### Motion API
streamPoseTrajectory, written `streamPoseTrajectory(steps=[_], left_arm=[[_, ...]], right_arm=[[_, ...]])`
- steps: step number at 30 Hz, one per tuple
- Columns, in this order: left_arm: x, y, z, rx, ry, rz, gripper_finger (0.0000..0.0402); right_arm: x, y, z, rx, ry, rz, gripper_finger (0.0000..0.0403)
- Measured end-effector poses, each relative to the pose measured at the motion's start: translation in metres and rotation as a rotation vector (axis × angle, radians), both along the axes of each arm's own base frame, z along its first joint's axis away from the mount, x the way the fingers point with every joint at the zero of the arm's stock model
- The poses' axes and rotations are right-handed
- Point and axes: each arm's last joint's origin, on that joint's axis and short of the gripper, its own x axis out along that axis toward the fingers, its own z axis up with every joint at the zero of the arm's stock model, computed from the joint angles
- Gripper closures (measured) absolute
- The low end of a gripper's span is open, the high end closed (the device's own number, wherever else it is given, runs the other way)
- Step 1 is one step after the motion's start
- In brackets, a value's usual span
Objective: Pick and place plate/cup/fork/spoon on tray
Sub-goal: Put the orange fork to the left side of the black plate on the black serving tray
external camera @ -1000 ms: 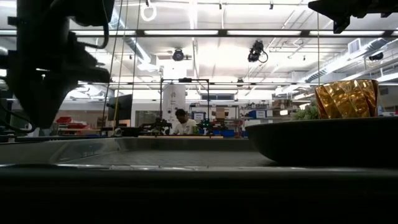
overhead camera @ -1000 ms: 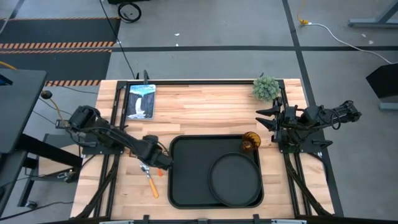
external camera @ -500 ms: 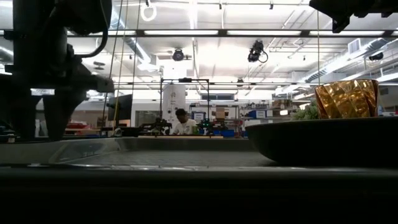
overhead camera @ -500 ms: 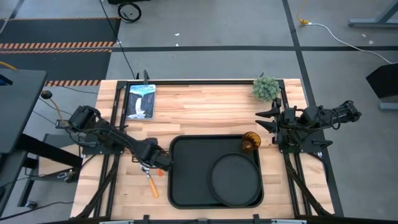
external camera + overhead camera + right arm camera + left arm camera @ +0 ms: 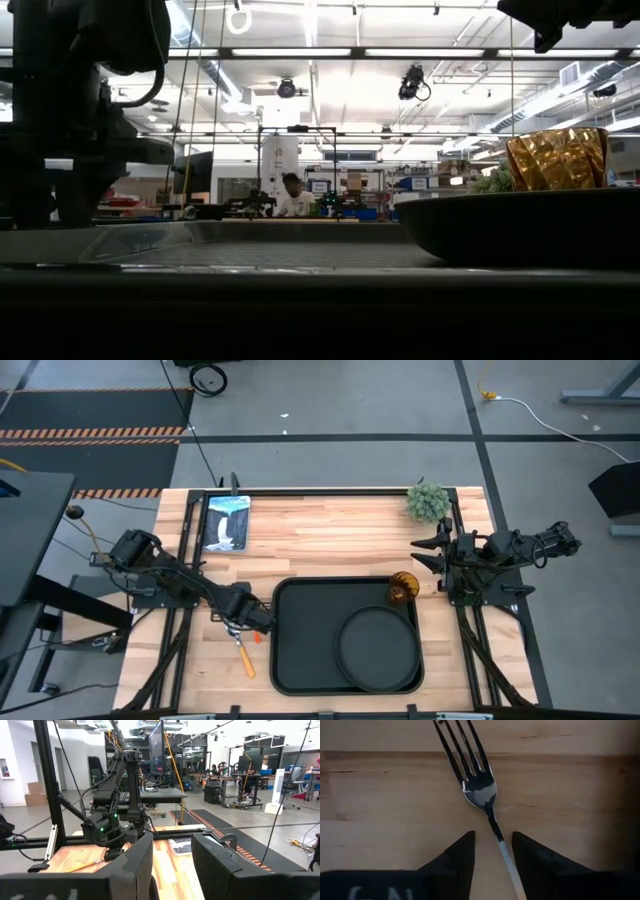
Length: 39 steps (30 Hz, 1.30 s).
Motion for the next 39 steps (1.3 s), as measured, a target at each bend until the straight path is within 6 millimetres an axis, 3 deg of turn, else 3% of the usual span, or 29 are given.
streamPoseTrajectory(steps=[21,31,39], left_arm=[[0.001,0.0,0.0,0.003,0.003,-0.103,0.0381],[0.003,-0.001,0.004,0.032,0.014,-0.123,0.0385],[0.018,-0.006,0.03,0.057,-0.018,-0.145,0.0385]], right_arm=[[0.0,0.0,0.0,0.001,-0.001,0.0,0.0261],[0.0,0.0,0.0,0.001,-0.001,0.0,0.0261],[0.0,0.0,0.0,0.002,-0.003,0.0,0.0261]])
